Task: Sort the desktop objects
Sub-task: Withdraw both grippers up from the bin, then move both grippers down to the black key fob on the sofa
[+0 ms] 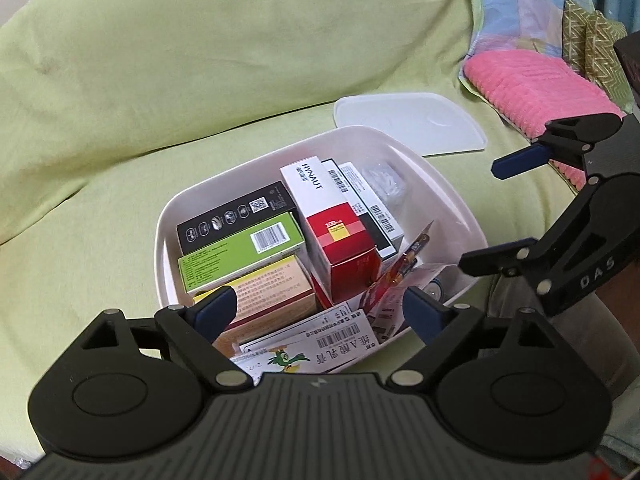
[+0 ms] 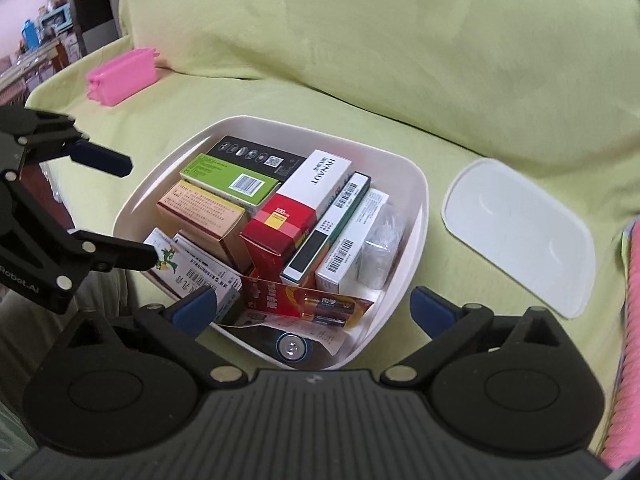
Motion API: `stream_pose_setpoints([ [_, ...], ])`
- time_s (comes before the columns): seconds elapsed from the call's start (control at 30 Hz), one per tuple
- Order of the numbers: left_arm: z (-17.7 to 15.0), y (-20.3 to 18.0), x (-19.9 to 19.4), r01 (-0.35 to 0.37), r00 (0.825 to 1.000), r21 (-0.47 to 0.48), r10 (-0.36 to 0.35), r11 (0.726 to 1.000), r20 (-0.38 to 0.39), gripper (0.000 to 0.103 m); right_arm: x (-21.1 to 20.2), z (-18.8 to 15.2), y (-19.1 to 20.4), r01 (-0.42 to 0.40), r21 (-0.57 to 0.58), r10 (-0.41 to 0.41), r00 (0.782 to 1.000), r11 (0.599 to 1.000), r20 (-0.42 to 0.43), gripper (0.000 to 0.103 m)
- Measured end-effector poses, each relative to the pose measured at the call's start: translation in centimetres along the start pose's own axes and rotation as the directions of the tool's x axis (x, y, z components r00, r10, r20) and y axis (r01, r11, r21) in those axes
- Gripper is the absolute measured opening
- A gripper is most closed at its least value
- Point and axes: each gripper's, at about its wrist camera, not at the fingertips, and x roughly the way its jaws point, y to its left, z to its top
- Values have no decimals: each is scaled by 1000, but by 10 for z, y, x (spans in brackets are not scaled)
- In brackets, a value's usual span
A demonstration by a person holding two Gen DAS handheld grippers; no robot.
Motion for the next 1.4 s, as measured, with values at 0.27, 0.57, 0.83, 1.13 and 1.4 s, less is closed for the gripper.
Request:
stream_pose_setpoints([
  [0.27,4,35,0,-23,1000,-34,23,999,4,91,7,11,-31,-34,53,33,999,998,15,102],
  [0.57,43,114,15,-81,995,-17,82,997,48,91,48,79,-81,-156,66,152,986,986,64,102],
  [0.83,88,189,81,-73,997,49,72,996,11,88,106,151,-131,-290,93,286,957,952,53,102],
  [1.13,100,238,194,112,977,111,-89,987,-191,44,218,215,-122,-448,-97,438,893,889,-104,85],
  [1.4,73,243,235,248,940,148,-200,957,-276,22,298,226,-75,-542,-395,410,832,741,-374,43],
])
